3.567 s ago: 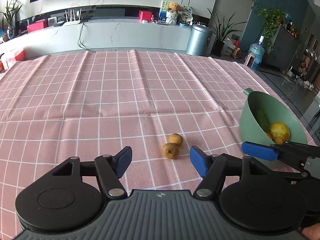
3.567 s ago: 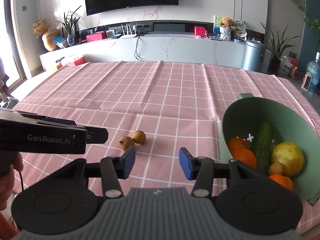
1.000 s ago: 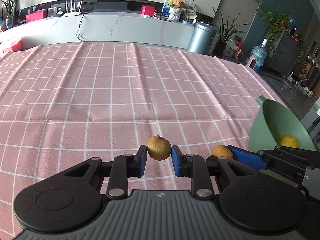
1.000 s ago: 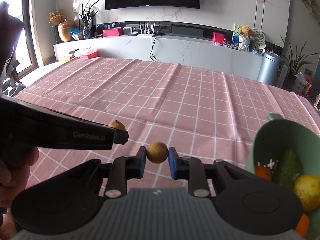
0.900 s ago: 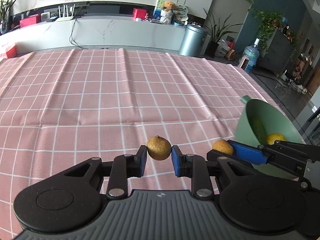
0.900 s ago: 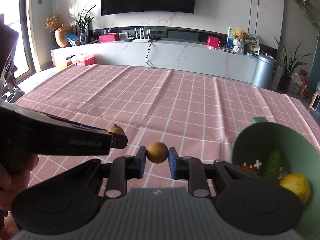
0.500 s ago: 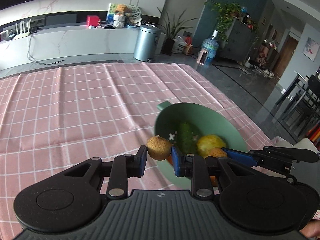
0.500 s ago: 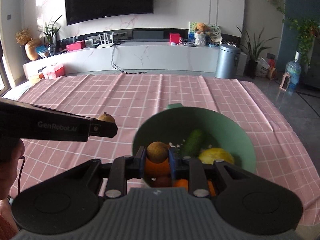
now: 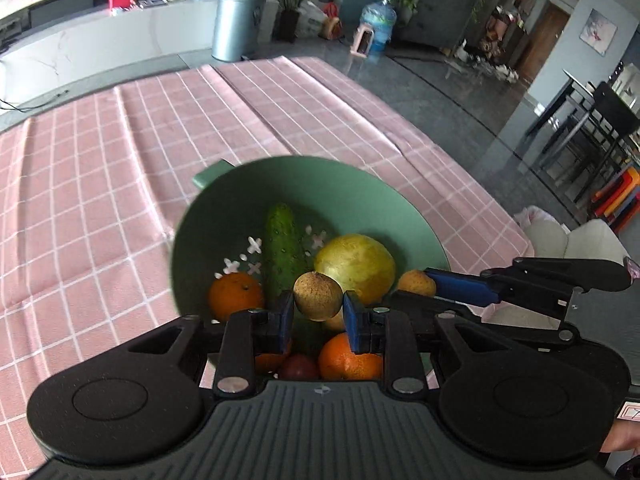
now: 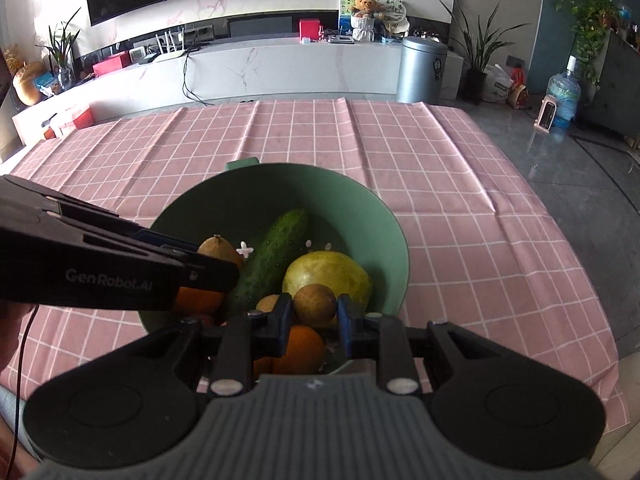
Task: Organize fruits
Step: 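Lower both kiwis into the colander and open both tools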
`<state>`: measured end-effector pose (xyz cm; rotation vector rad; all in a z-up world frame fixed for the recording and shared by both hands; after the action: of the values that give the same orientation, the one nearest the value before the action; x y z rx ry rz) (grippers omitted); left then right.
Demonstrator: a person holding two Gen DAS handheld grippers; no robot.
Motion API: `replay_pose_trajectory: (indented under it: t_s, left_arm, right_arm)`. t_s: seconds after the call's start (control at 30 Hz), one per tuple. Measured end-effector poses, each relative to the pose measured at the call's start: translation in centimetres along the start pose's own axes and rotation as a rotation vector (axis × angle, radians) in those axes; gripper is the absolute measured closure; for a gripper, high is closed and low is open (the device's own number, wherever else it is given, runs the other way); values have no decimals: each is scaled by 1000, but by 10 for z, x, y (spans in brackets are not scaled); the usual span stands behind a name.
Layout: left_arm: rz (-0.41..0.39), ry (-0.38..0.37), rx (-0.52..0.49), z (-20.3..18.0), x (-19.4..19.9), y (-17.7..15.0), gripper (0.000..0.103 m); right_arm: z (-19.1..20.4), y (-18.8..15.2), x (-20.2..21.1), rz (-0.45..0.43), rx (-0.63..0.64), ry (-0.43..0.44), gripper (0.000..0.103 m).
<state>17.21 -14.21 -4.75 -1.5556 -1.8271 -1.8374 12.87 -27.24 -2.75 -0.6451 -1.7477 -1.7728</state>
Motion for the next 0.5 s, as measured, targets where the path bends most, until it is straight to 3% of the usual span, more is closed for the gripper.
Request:
replay_pose_trajectory:
  t_s: [0.5]
  left_arm:
    - [108, -13, 23, 1, -24, -2, 74]
  right_arm:
    - [-2, -6, -20, 91, 17, 35, 81]
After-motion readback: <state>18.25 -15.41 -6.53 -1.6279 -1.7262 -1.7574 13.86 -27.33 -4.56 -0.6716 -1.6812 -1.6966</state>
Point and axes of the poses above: each gripper's, at about its wrist camera, not at the fingertips, and x roughly against the way its jaws point, z to its left, y to its top, the point moved 1 cm from there along -x, roughly the way its jaws point, and after that the axes turned 8 degrees about -z, right-handed, at the moved point
